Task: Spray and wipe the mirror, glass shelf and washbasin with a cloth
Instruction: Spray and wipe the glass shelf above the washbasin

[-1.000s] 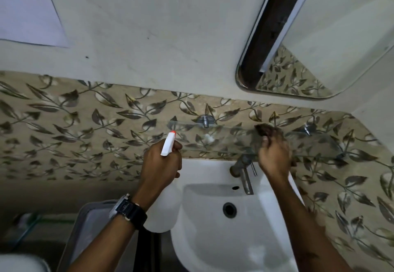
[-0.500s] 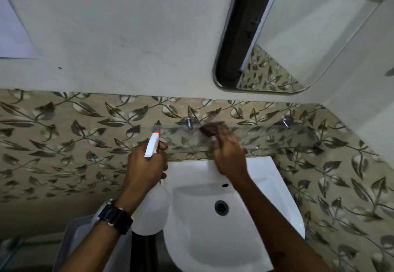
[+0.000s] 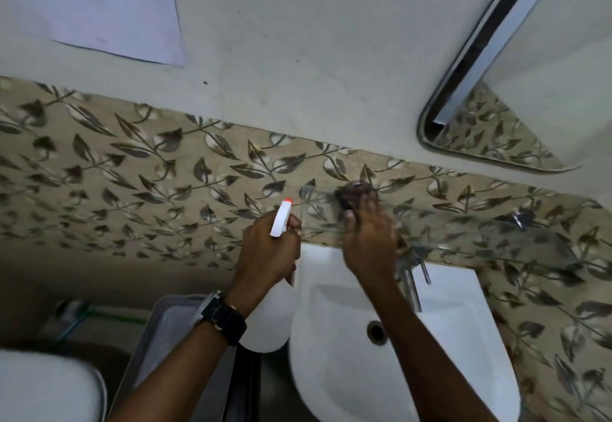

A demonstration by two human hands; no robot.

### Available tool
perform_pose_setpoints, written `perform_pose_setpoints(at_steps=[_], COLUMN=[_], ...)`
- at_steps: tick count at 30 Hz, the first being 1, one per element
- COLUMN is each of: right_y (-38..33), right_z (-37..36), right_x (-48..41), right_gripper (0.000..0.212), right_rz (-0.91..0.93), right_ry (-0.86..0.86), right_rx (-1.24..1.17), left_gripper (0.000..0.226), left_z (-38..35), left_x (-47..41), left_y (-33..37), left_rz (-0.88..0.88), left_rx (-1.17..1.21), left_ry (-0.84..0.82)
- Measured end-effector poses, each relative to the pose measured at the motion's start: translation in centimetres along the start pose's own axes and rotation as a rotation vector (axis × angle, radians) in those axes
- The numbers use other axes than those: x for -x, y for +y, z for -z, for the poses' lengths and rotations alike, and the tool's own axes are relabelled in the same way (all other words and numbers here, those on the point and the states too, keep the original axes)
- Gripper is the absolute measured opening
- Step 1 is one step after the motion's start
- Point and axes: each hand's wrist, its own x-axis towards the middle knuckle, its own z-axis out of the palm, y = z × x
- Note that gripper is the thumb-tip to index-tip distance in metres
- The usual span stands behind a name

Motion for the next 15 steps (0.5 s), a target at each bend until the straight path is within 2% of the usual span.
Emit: perform_pose_setpoints(at_steps=[3, 5, 8, 10, 12, 15], right_y=[-5.3, -6.8, -6.7, -5.4, -4.1, -3.4], right_z=[-2.0, -2.3, -1.6, -0.6, 0.0, 0.5], right_x=[0.5, 0.0, -0.1, 0.9, 2.3, 3.1], right_gripper=[0.060, 0.066, 0.063, 0.061, 0.061, 0.058], right_rz=[0.122, 0.144, 0.204, 0.329, 0.415, 0.417], right_ry=[-0.029, -0.112, -0.181, -0.199, -0.224, -0.237], right_rx=[-0.037, -0.037, -0.062, -0.063, -0.058, -0.065], left_gripper=[0.019, 0.010, 0.014, 0.009, 0.014, 0.017], left_z=[-0.2, -0.2, -0.1, -0.2, -0.3, -0.7], left_x=[-0.2, -0.1, 0.1, 0.4, 0.6, 1.0], left_y=[-0.3, -0.2, 0.2, 0.9, 1.3, 2.0], left_rz=[-0.001, -0.019, 0.020, 0.022, 0.019, -0.001], left_rx=[-0.020, -0.055, -0.053, -0.062, -0.086, -0.095], left_ry=[0.025, 0.036, 0.059, 0.055, 0.061, 0.073])
